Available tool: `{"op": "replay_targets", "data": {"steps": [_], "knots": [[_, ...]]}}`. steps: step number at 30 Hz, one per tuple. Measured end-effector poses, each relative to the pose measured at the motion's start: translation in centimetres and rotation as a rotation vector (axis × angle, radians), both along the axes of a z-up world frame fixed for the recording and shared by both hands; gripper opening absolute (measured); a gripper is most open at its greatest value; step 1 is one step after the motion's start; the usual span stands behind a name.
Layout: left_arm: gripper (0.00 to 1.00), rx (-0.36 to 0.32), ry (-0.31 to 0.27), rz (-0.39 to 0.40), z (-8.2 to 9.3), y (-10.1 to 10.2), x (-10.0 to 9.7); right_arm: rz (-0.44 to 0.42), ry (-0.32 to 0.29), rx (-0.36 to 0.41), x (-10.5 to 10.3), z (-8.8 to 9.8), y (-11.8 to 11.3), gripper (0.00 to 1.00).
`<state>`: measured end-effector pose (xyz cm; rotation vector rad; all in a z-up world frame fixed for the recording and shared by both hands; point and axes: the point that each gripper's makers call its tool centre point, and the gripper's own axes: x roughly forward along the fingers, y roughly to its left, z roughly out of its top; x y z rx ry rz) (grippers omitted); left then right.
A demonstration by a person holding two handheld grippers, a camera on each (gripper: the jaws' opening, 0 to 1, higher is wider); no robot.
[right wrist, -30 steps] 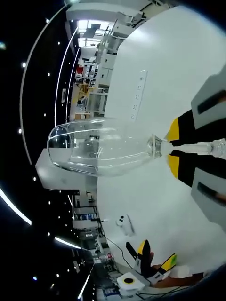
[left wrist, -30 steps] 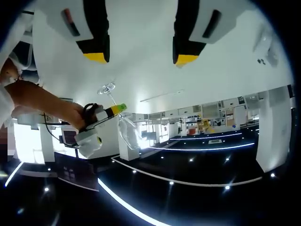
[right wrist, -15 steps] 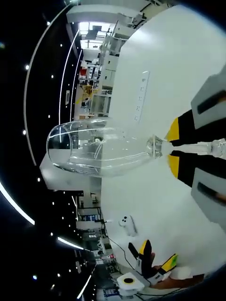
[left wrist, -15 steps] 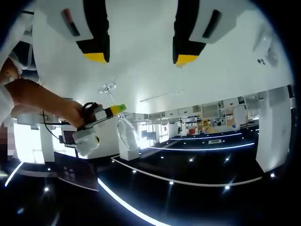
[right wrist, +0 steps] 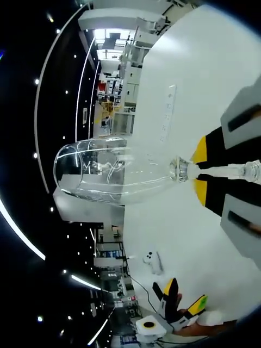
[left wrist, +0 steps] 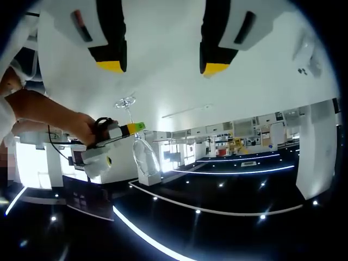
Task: Stand the stemmed glass upright on the table place it in front of you
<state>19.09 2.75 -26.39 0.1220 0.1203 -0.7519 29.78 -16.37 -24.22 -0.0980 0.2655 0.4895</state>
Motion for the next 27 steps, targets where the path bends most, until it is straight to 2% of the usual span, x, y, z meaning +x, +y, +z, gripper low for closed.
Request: {"op": "replay_targets", "data": {"steps": [27], "knots": [[0.54, 0.004, 0.004, 0.000, -0.06, 0.00, 0.21, -0.026, -0.064, 0.036, -0.30, -0.30, 0.01, 0.10]]}}
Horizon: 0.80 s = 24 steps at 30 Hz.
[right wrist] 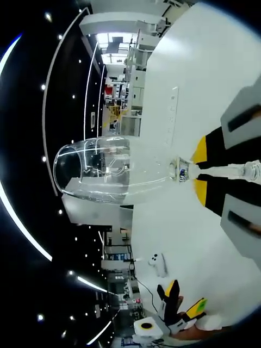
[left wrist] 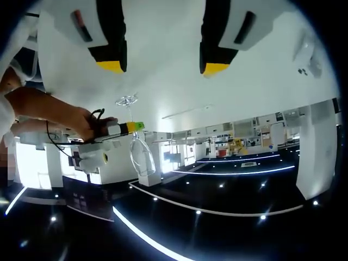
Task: Stand the stemmed glass upright on the table place it in front of you
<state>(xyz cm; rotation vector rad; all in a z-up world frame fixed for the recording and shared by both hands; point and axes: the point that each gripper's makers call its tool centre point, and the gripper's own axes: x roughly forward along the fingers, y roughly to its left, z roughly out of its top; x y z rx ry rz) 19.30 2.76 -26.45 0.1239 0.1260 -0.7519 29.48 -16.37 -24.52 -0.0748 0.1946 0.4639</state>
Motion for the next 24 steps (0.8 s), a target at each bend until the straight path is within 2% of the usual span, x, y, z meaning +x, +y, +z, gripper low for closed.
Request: {"op": "replay_targets", "data": {"steps": [12, 24], "knots": [[0.54, -0.001, -0.003, -0.001, 0.06, 0.02, -0.04, 0.003, -0.053, 0.005, -0.30, -0.12, 0.04, 0.10], [0.54, -0.004, -0.007, 0.000, 0.15, 0.07, -0.12, 0.002, -0.074, 0.011, -0.43, -0.23, -0.04, 0.10]]}}
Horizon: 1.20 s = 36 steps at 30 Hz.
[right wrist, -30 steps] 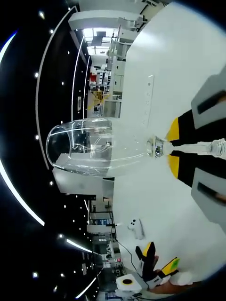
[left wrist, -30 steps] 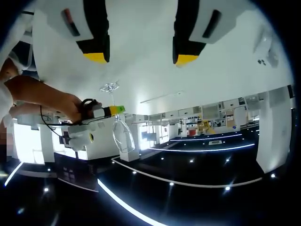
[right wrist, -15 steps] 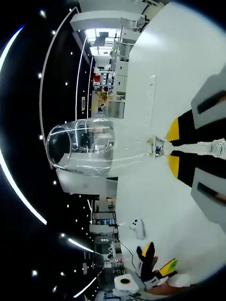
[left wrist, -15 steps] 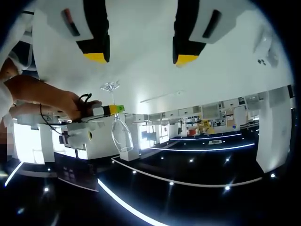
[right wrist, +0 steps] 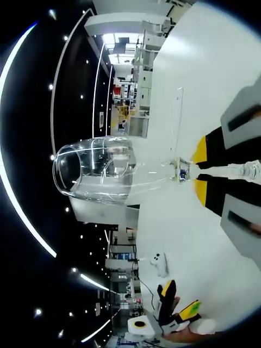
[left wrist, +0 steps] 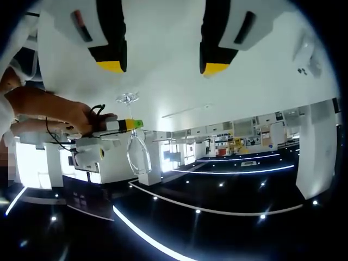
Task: Stand the stemmed glass upright on the table place it in front of you
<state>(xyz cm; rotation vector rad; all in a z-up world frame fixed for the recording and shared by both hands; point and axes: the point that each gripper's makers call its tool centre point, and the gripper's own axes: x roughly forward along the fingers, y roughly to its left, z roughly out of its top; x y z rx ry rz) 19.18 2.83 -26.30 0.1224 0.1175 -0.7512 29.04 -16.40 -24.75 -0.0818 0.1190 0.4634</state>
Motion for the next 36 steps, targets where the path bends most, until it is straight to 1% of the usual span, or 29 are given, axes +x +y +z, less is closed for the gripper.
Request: {"op": "replay_targets", "data": {"steps": [5, 8, 15, 36], "knots": [[0.54, 0.000, 0.000, 0.001, -0.01, 0.02, 0.00, 0.000, -0.005, 0.007, 0.04, -0.18, -0.11, 0.10], [0.54, -0.001, -0.002, 0.001, 0.01, 0.02, -0.04, -0.001, -0.021, 0.021, -0.04, -0.11, -0.19, 0.10], [0.54, -0.001, -0.003, -0.001, 0.03, 0.00, -0.15, -0.006, -0.024, 0.026, -0.02, -0.39, -0.34, 0.10], [0.54, -0.002, -0.005, 0.002, 0.08, 0.14, -0.20, 0.000, -0.011, 0.018, -0.10, -0.93, -0.33, 0.10]]}}
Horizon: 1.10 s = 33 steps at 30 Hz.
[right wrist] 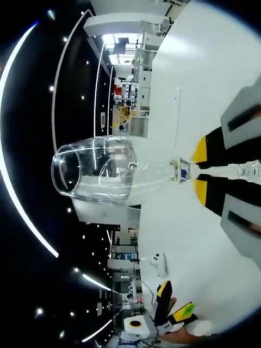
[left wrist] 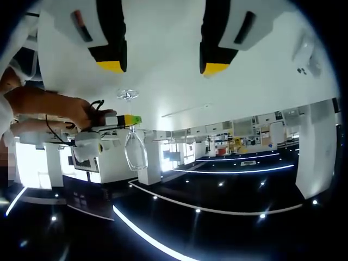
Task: Stand the stemmed glass upright on the table place it in front of you
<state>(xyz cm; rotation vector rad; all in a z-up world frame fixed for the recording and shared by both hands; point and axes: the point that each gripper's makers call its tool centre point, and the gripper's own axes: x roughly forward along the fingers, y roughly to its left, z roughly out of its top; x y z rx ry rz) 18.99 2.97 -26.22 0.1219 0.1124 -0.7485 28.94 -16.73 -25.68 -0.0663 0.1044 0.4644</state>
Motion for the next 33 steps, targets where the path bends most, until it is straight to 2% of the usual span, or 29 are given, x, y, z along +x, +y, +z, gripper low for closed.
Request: {"op": "replay_targets", "data": {"steps": [33], "knots": [[0.54, -0.001, -0.001, -0.003, -0.01, -0.09, 0.09, 0.005, 0.003, -0.009, -0.43, -0.45, 0.04, 0.11]]}}
